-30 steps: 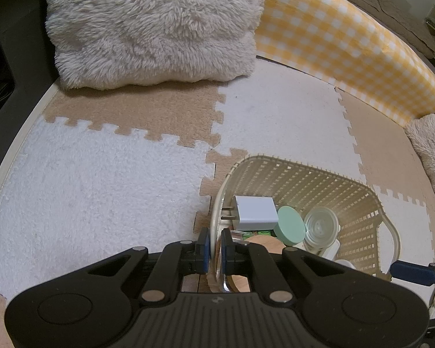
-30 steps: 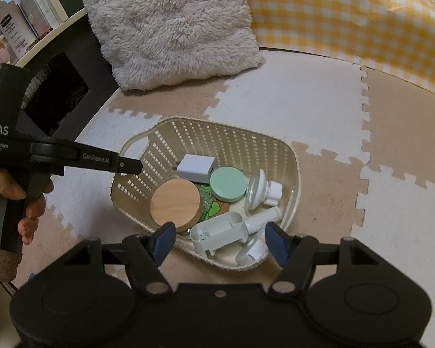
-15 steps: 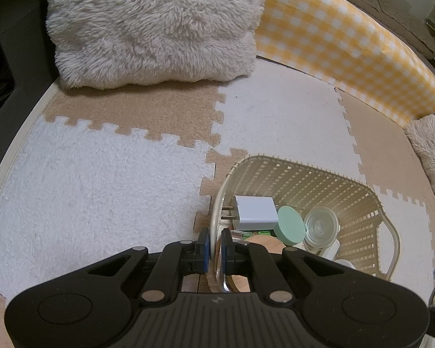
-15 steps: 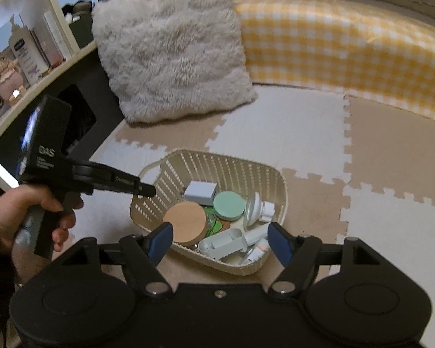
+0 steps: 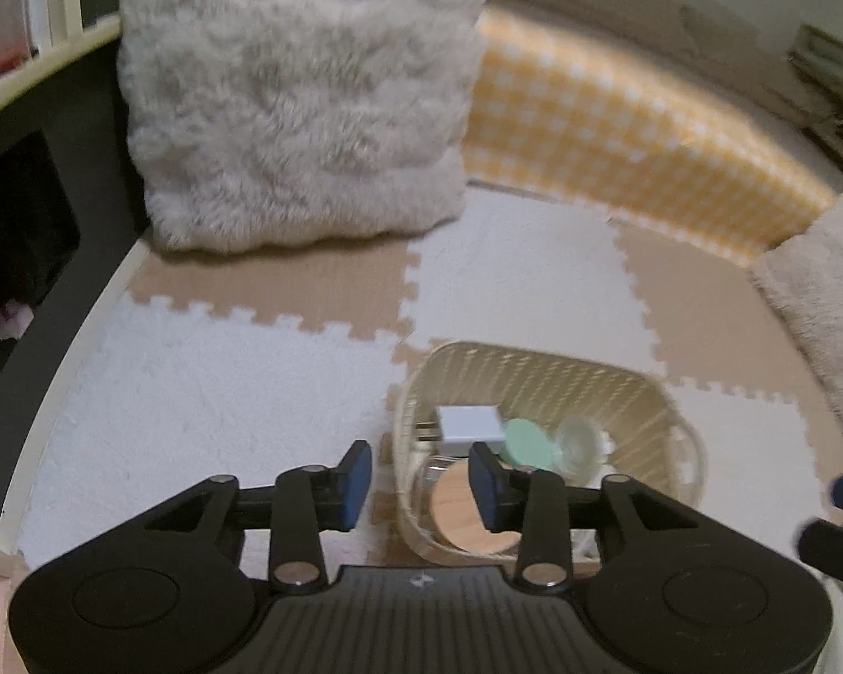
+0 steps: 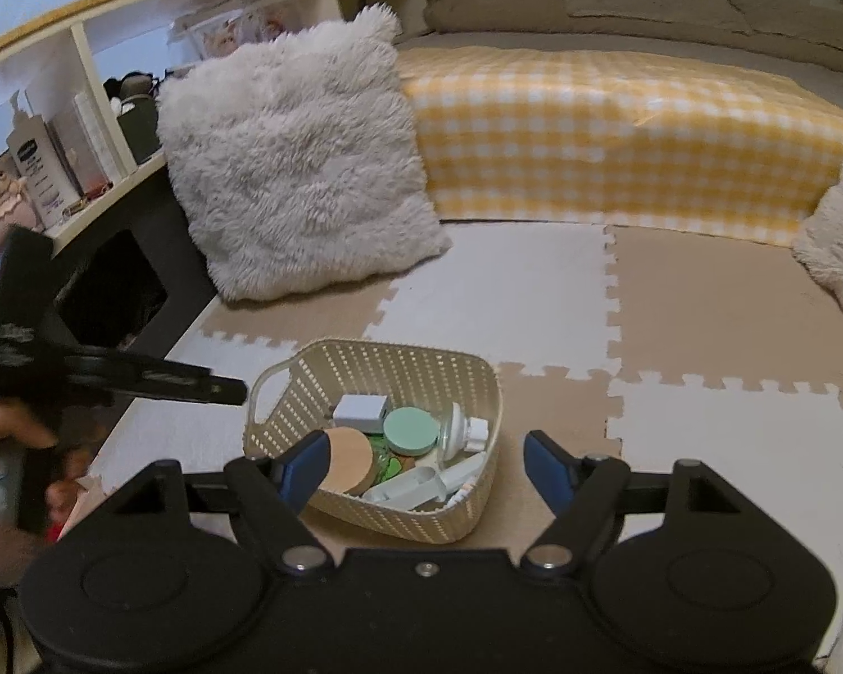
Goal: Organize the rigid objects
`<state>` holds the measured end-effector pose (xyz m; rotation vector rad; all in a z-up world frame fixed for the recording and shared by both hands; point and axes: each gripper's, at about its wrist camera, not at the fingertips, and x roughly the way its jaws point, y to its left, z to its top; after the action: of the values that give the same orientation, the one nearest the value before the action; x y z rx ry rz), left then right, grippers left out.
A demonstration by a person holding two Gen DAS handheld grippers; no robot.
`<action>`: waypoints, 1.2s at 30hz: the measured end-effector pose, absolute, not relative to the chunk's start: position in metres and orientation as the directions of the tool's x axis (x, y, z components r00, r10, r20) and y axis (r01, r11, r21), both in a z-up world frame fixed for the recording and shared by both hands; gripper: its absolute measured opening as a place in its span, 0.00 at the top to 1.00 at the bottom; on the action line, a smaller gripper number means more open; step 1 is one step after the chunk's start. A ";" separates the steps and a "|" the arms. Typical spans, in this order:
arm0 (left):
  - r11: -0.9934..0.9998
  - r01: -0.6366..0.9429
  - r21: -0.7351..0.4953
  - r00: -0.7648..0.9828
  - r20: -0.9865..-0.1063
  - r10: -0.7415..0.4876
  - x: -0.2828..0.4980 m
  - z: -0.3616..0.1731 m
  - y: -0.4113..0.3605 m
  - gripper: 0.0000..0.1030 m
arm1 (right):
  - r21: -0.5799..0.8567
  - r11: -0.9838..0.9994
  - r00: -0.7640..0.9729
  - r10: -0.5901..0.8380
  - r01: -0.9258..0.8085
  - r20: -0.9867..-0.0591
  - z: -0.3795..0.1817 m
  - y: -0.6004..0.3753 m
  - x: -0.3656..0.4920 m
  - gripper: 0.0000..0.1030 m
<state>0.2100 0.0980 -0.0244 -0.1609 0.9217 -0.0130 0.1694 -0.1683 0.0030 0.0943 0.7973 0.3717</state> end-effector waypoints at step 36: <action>0.992 -0.125 0.007 0.861 -0.496 0.112 -0.012 0.036 0.052 0.00 | 0.109 0.957 0.835 0.289 -0.270 -0.468 0.041 -0.195 0.030 0.10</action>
<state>-0.0120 0.0525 0.0363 -0.0258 0.5182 0.1242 0.0301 -0.1952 0.0410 0.0391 0.5012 0.2961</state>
